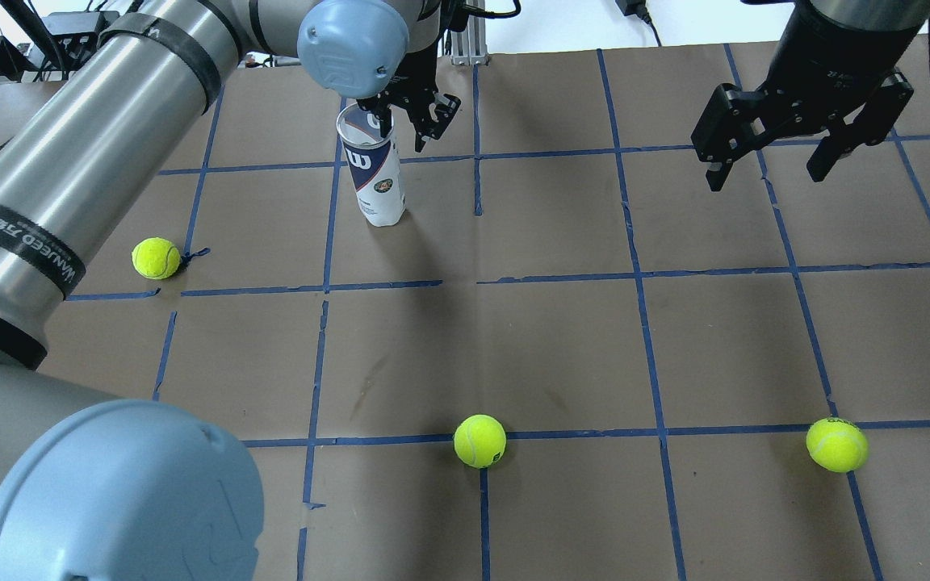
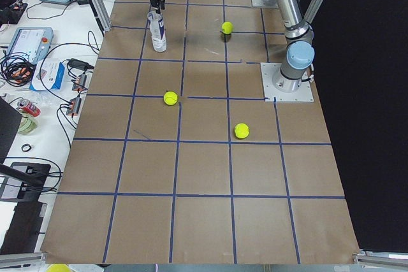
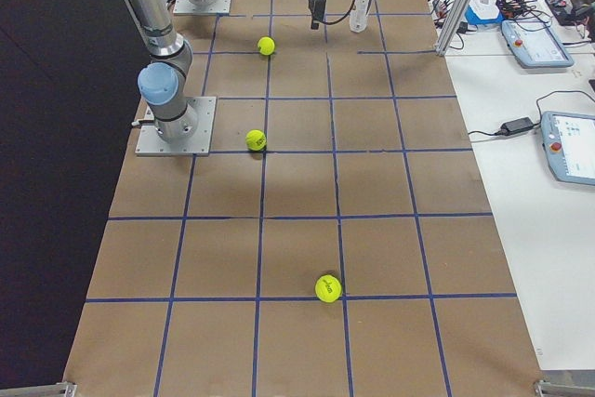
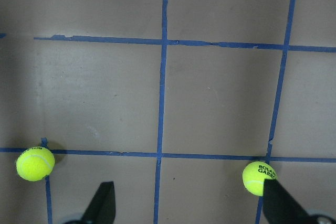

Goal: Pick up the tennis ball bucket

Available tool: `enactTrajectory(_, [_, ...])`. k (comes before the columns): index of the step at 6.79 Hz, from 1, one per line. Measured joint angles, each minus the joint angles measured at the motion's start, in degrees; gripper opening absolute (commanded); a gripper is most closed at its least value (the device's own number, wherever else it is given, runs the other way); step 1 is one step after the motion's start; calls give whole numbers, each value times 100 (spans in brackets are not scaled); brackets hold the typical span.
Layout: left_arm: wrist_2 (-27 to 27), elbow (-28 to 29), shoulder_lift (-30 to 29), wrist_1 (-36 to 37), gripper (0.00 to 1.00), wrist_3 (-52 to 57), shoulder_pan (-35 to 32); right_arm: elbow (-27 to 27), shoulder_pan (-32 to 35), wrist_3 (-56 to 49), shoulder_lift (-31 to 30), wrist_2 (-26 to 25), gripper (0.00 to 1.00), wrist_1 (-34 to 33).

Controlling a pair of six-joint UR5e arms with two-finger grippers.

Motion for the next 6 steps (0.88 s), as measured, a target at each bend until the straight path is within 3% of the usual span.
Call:
enactTrajectory(3, [-34, -54, 662, -259, 100, -90, 141, -7, 0, -1, 5, 16, 100, 0])
enactTrajectory(6, [-703, -238, 1662, -1107, 100, -170, 848, 13, -22, -6, 16, 11, 100, 6])
